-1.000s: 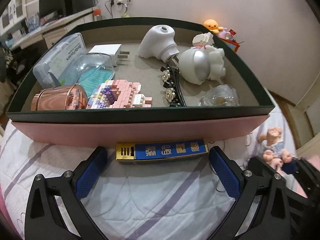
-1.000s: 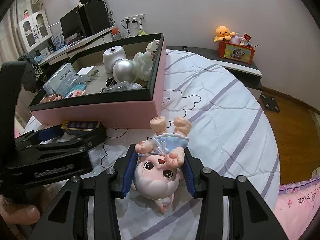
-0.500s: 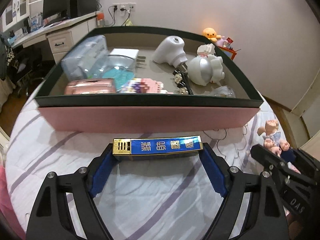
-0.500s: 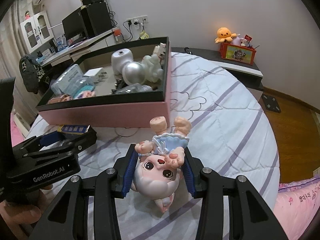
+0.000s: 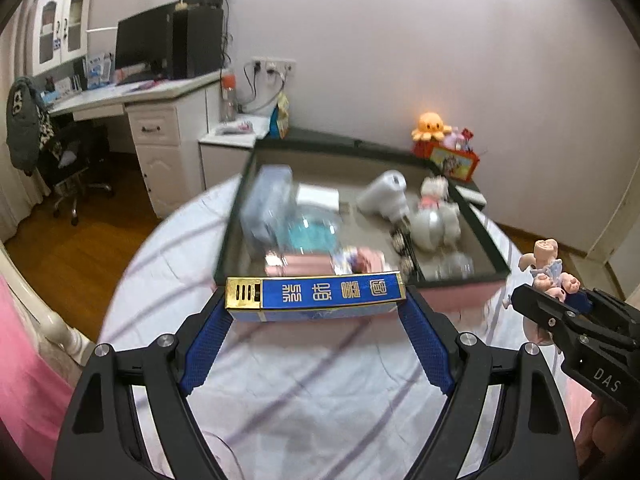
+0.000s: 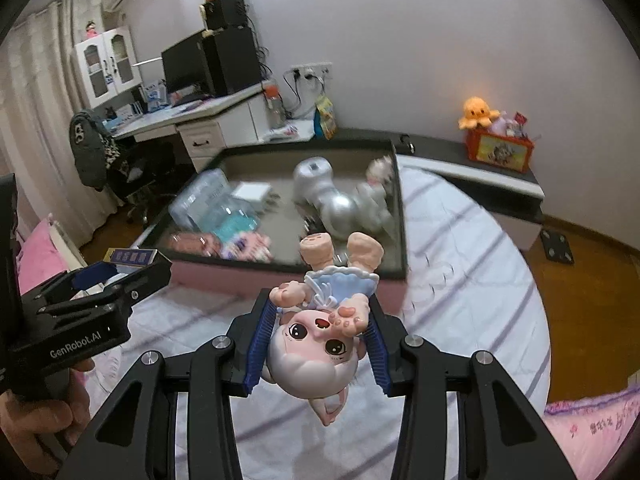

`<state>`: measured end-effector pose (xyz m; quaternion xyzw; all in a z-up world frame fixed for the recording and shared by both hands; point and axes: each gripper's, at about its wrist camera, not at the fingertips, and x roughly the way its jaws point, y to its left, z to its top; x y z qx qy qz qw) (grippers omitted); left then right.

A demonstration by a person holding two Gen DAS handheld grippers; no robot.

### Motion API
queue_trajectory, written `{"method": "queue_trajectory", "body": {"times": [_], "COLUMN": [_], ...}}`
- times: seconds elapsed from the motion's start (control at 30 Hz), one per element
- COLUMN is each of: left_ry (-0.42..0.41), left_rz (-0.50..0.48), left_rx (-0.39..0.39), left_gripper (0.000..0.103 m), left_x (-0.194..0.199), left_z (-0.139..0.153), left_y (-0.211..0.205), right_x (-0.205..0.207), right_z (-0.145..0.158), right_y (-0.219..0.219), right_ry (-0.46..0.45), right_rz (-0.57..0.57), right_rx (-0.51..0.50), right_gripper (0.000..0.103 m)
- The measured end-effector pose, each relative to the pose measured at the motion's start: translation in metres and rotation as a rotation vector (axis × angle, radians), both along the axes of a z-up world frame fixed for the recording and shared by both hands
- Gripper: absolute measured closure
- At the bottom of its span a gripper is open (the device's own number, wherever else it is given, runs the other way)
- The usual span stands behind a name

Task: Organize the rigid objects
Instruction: 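Place the blue-gold box in the tray with left tool while right tool places the pig doll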

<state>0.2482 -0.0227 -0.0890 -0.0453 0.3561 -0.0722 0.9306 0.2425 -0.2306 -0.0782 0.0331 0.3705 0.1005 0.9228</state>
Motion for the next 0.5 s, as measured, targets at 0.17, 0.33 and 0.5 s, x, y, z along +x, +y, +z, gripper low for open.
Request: {"method": "queue_trajectory", "body": {"times": [0.17, 0.33, 0.5], "left_ry": [-0.047, -0.056, -0.04], "left_rz": [-0.01, -0.033, -0.053], "left_rx": [0.001, -0.01, -0.004], "left_gripper": [0.018, 0.018, 0.018], "left_x": [0.02, 0.056, 0.096], "left_z": [0.02, 0.031, 0.027], "left_y": [0.007, 0.002, -0.006], "right_x": [0.016, 0.05, 0.094], "right_z": [0.022, 0.04, 0.036], "right_y": [0.011, 0.013, 0.011], "right_ry": [-0.045, -0.074, -0.054], "right_rz": [0.014, 0.022, 0.018], "right_rx": [-0.012, 0.007, 0.035], "right_gripper": [0.059, 0.059, 0.059]}}
